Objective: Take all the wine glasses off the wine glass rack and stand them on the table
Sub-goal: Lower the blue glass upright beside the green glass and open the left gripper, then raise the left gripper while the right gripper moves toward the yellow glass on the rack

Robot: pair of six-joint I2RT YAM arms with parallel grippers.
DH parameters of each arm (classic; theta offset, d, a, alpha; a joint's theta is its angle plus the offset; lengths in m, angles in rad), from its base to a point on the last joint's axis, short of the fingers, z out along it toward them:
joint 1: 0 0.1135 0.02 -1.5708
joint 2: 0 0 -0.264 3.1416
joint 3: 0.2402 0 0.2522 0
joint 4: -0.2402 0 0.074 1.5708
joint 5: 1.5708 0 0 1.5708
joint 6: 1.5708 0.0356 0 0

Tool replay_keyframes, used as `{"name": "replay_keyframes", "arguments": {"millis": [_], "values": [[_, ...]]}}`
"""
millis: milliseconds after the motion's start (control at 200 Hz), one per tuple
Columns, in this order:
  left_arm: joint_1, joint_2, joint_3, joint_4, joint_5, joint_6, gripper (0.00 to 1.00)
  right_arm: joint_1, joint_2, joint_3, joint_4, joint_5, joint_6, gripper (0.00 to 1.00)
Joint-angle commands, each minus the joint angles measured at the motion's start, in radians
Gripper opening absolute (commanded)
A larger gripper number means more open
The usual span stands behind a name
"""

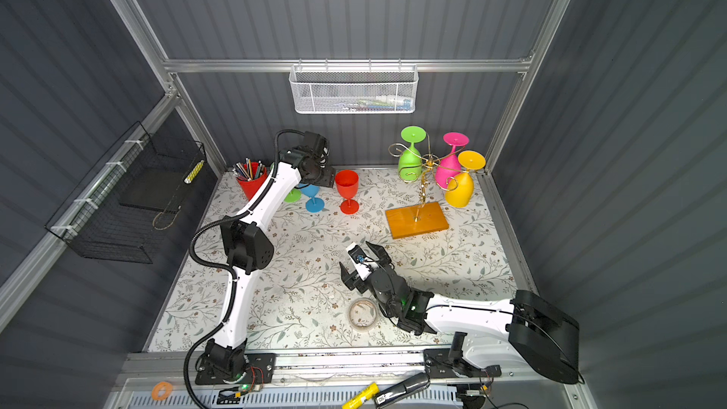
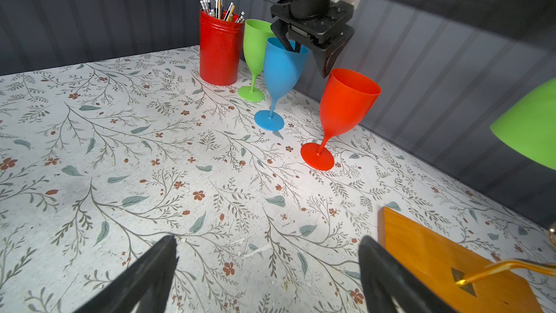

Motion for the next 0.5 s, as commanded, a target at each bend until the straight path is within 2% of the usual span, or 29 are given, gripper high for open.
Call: {"name": "replay_keyframes", "arguments": {"millis": [0, 295, 495], "values": [[-0.013, -0.125, -0.04, 0.059, -0.036, 0.015, 0.82, 0.004, -0.015, 0.003, 0.033, 0.023, -0.006, 0.95], [-0.072, -0.374, -0.261, 0.172, -0.11, -0.008, 0.97, 0.004, -0.026, 0.001, 0.028, 0.031, -0.005, 0.98], [-0.11, -0.55, -0.442, 0.219, -0.107, -0.023, 1.0, 0.003, -0.059, -0.003, 0.01, 0.025, 0.005, 0.98]]}}
